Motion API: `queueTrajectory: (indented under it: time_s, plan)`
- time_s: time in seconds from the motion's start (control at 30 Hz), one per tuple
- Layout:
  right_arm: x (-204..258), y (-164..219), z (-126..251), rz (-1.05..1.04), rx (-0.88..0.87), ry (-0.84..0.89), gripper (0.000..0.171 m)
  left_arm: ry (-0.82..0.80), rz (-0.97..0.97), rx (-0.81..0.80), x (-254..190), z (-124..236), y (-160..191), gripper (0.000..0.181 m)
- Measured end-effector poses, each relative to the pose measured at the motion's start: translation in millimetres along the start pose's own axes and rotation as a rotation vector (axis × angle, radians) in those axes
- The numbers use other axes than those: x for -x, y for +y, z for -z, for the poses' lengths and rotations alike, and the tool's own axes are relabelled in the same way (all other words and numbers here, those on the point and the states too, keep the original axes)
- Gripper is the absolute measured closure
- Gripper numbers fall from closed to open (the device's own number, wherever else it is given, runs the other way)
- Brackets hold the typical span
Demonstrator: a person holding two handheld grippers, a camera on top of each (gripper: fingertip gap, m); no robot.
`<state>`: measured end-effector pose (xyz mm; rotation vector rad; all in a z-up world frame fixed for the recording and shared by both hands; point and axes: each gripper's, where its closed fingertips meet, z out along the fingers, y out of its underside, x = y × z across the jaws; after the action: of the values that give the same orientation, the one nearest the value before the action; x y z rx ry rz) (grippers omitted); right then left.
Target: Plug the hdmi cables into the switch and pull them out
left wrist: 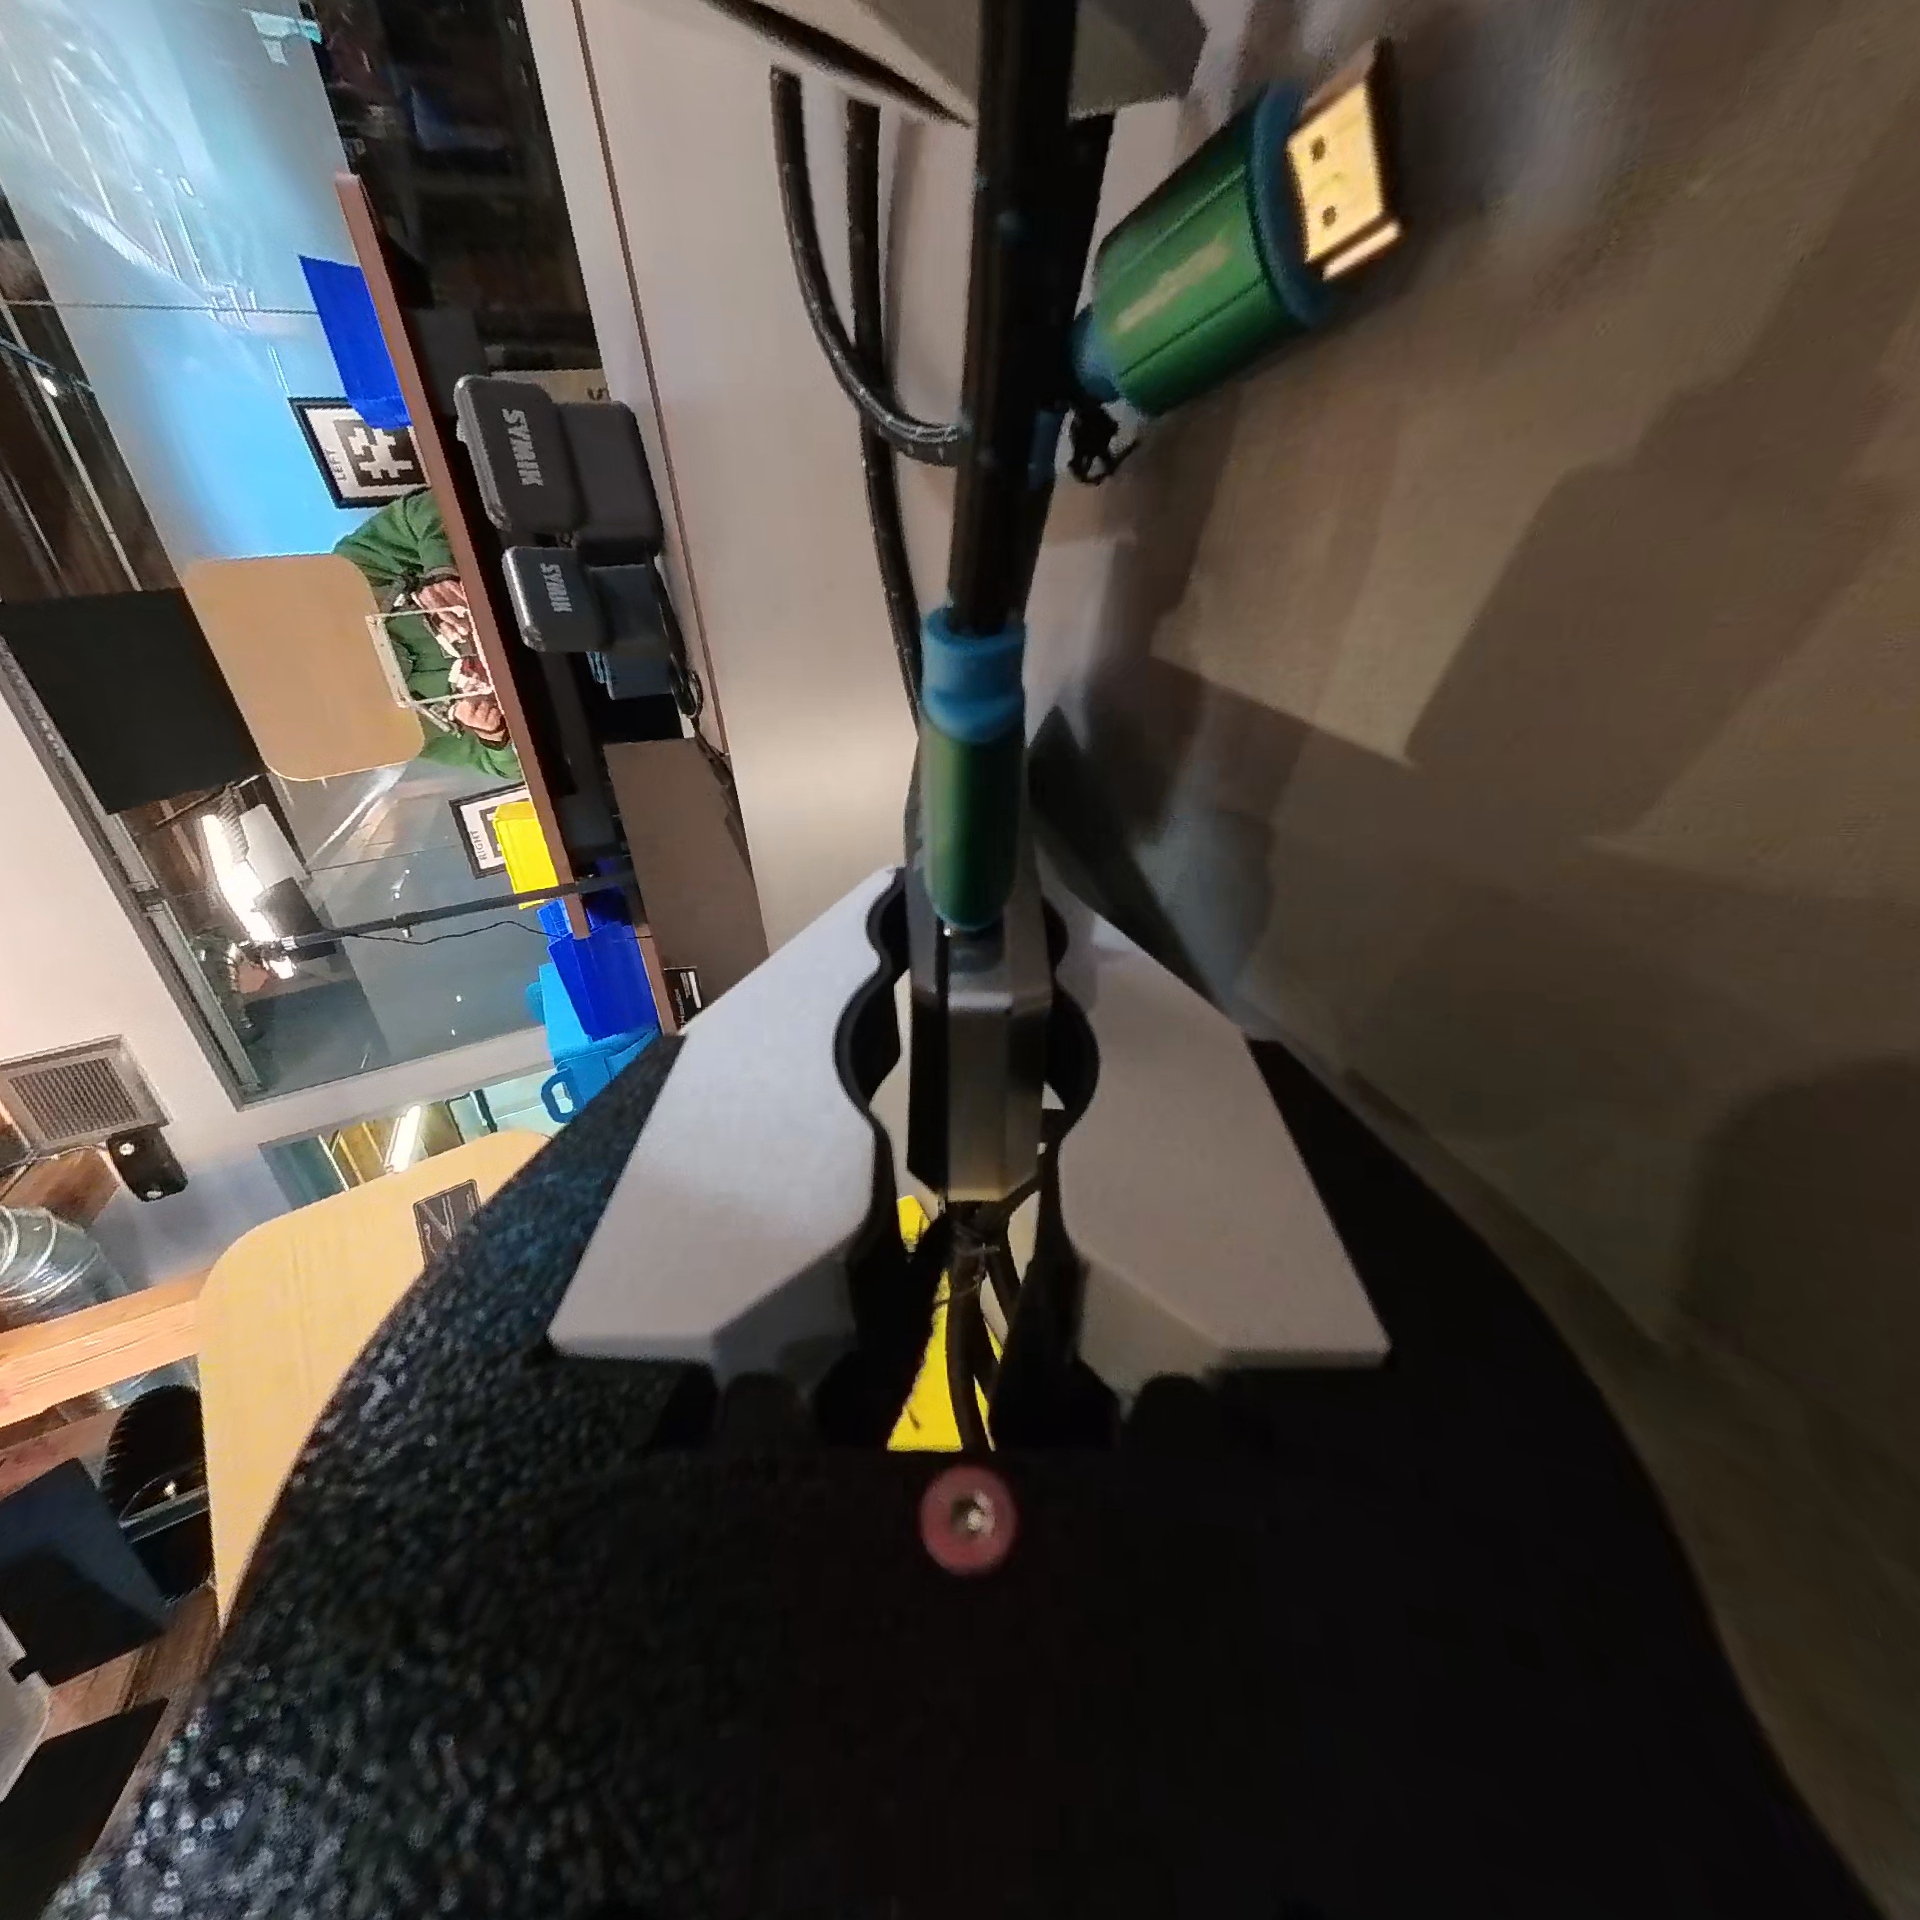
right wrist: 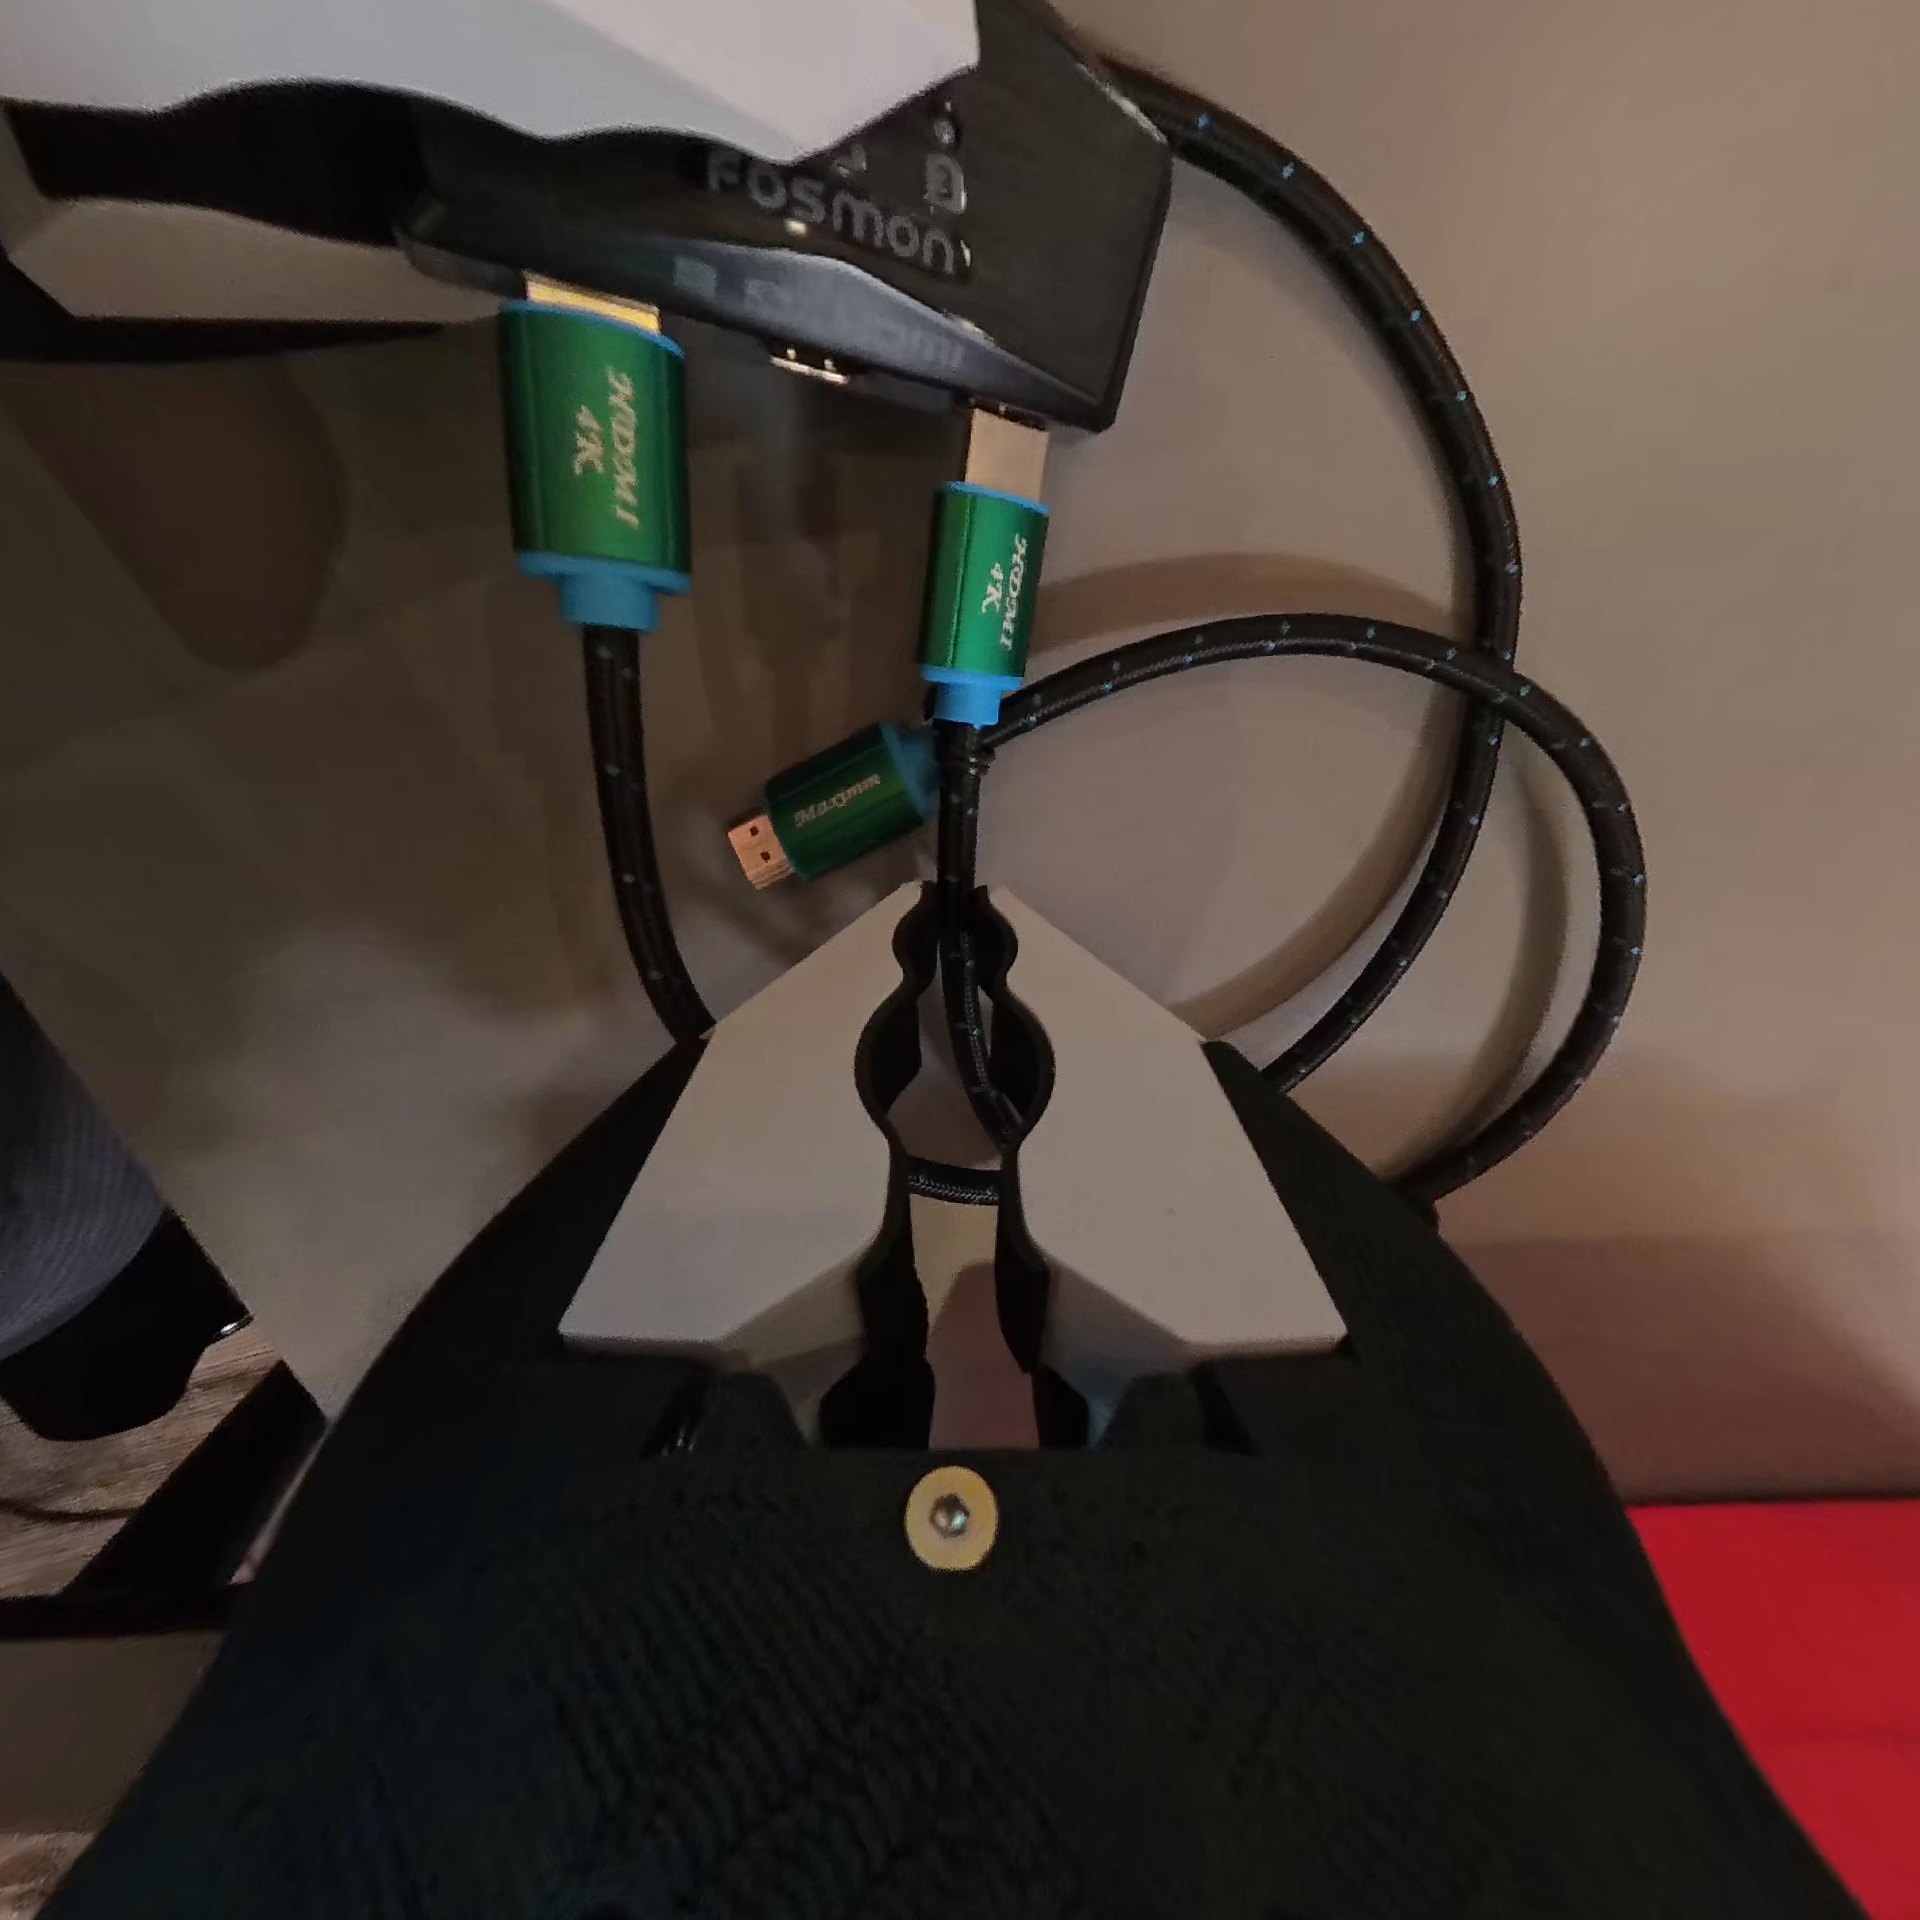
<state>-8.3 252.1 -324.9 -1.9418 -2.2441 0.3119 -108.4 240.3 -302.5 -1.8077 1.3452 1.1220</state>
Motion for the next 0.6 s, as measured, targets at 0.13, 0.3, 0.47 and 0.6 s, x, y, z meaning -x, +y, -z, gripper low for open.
queueTrajectory:
  time_s: [0.13, 0.3, 0.47, 0.6]
  plan:
    - [2.0, -0.2, -0.7, 0.035, 0.011, 0.025, 0.167, -0.004, -0.013, 0.006, -0.1, 0.2, -0.1, 0.162]
    - [-0.8, -1.4, 1.7, 0.044, 0.012, 0.036, 0.167, -0.002, -0.018, 0.006, -0.1, 0.3, 0.0, 0.163]
    - [-5.4, -2.5, 3.4, 0.052, 0.011, 0.059, 0.167, -0.002, -0.023, 0.006, -0.3, 0.4, 0.2, 0.163]
    - [-5.3, -2.3, 0.8, 0.070, 0.015, 0.061, 0.167, -0.005, -0.029, 0.007, -0.4, 0.5, 0.2, 0.162]
